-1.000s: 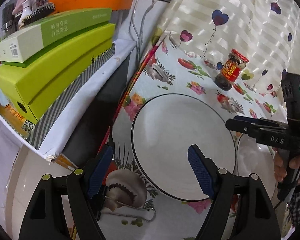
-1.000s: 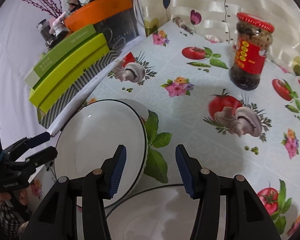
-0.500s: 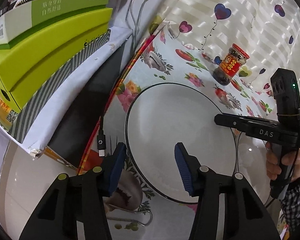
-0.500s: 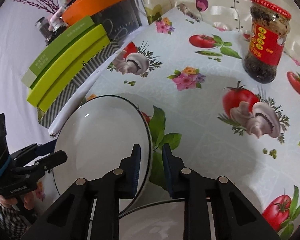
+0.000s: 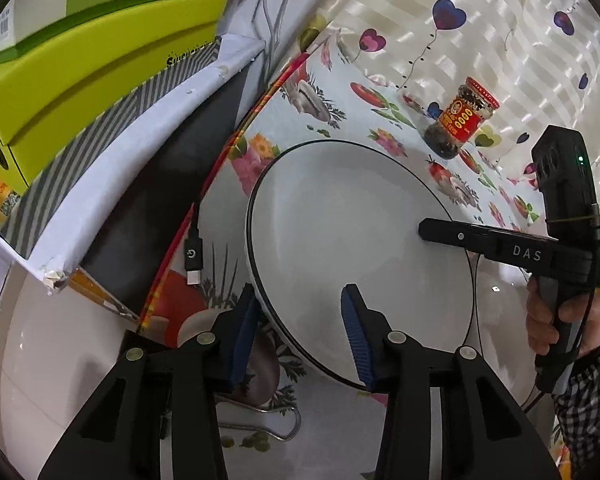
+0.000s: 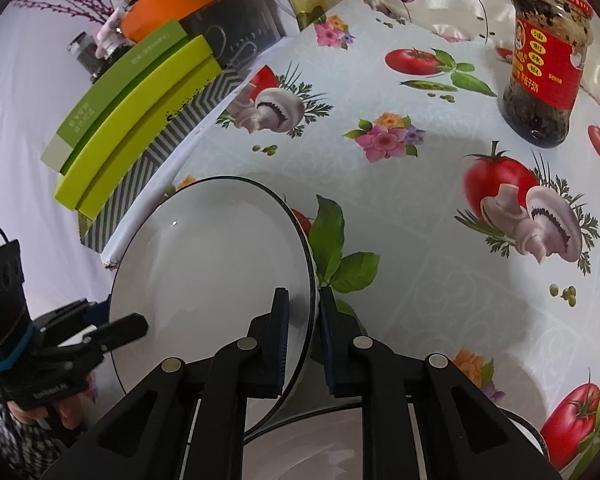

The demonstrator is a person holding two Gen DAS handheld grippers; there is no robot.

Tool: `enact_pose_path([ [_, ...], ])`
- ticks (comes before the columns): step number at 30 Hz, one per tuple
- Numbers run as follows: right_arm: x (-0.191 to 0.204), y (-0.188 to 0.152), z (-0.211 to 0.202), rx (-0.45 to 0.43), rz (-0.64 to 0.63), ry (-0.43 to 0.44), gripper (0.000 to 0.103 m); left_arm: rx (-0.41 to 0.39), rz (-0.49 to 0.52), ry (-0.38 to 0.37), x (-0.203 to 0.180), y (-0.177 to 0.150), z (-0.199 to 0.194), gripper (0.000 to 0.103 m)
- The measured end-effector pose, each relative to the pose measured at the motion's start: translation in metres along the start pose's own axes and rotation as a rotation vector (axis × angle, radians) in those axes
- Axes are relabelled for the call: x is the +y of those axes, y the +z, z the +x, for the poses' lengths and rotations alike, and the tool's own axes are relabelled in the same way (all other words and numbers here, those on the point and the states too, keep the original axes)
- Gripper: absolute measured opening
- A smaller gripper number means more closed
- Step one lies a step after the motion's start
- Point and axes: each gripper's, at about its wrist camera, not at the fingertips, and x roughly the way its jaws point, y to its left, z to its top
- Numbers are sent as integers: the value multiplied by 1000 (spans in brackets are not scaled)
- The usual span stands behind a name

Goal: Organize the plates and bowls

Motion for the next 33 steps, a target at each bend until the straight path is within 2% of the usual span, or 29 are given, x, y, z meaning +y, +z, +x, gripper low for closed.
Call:
enact_pose_path([
  [19, 9, -3, -1, 6, 1, -71, 16, -17, -3, 32, -4, -3, -1, 43],
  [24, 11, -6, -3, -5, 24, -80, 15, -20, -17, 72, -2, -3, -2, 32],
  [33, 15, -10, -10, -46, 71, -55, 14, -53, -33, 84, 2, 1, -11, 32],
])
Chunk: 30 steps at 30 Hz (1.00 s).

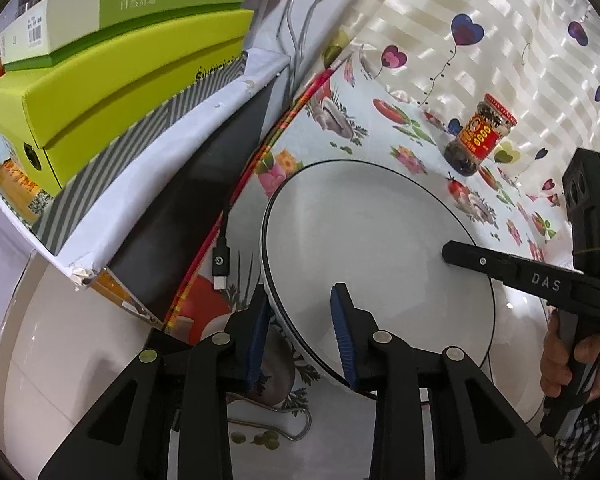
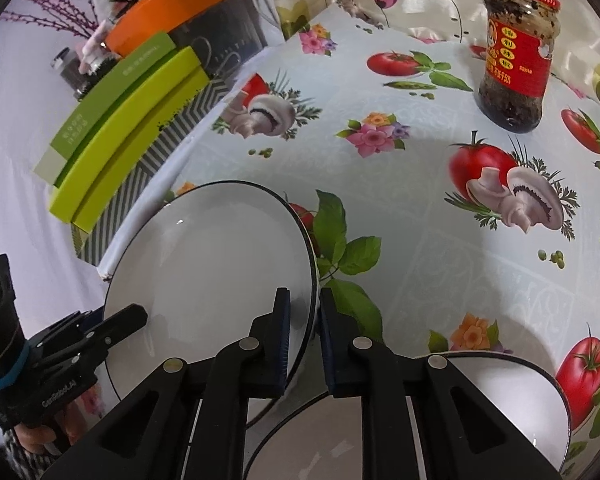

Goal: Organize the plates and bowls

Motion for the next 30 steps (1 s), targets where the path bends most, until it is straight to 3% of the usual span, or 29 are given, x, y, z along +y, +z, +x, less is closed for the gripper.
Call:
enact_pose_path([
  [15, 15, -17, -51, -87, -13, 3, 14, -53, 44, 3, -17, -5, -35, 32],
  [30, 23, -77, -121, -140, 18, 0, 14, -80, 97, -26, -48, -37, -89, 32],
])
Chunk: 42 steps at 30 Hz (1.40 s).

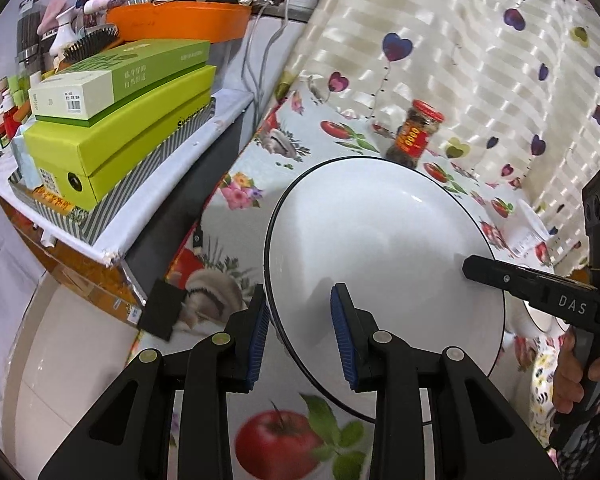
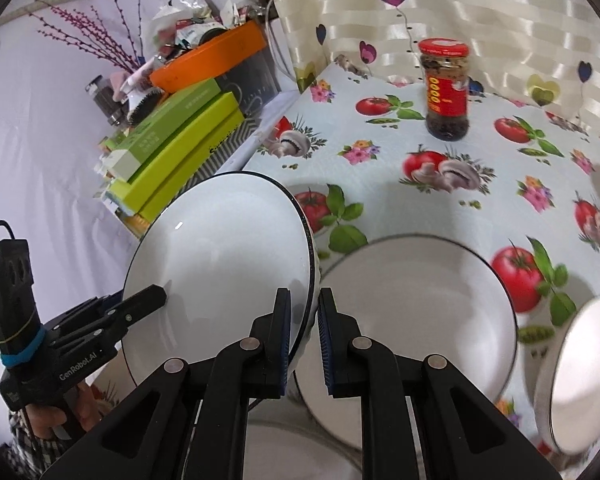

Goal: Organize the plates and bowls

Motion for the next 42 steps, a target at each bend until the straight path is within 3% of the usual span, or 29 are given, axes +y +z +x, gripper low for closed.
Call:
enact_pose_path([
  [20, -20, -101, -68, -23, 57, -54, 14, 36, 40, -81, -49, -80, -29, 32],
  [42, -32, -169, -74, 12, 100, -59, 14, 90, 137, -9, -71, -131, -31, 32],
])
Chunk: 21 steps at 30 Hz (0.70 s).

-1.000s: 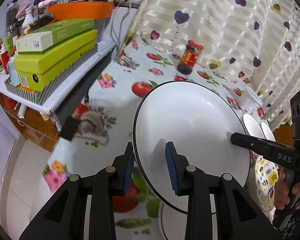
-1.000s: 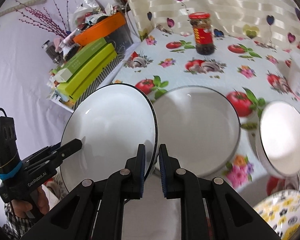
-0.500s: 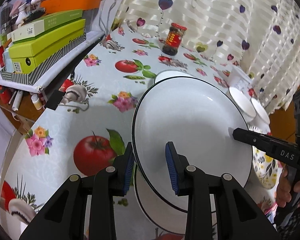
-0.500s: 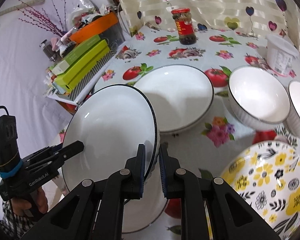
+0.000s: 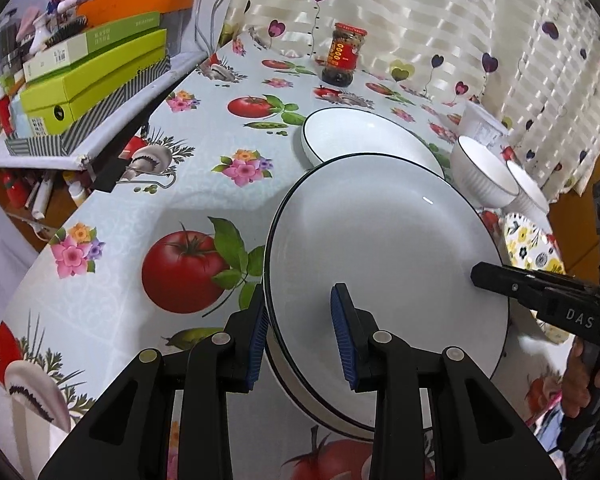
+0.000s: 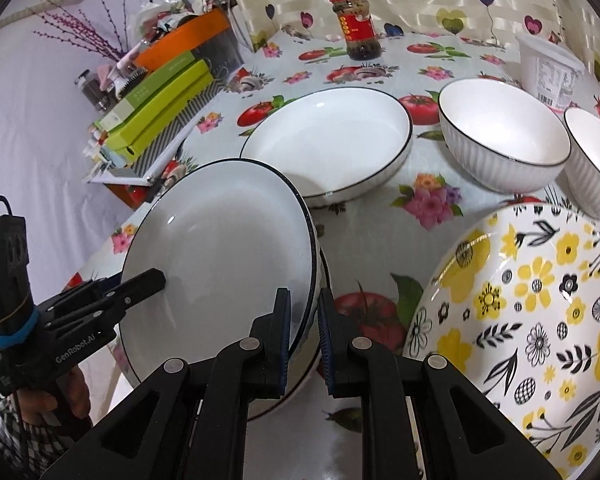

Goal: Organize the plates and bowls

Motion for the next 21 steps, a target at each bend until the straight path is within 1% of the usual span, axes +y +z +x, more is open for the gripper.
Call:
enact_pose_path([
  [9, -2, -9, -1, 11, 0, -21, 14, 13, 43, 40, -11, -9, -1, 32],
  [17, 0, -11, 0, 4, -19, -42, 14, 22, 56, 66, -15, -8, 1, 32],
  [21, 2, -11, 0, -1, -35, -54, 14, 31, 50, 67, -15, -6, 4, 32],
])
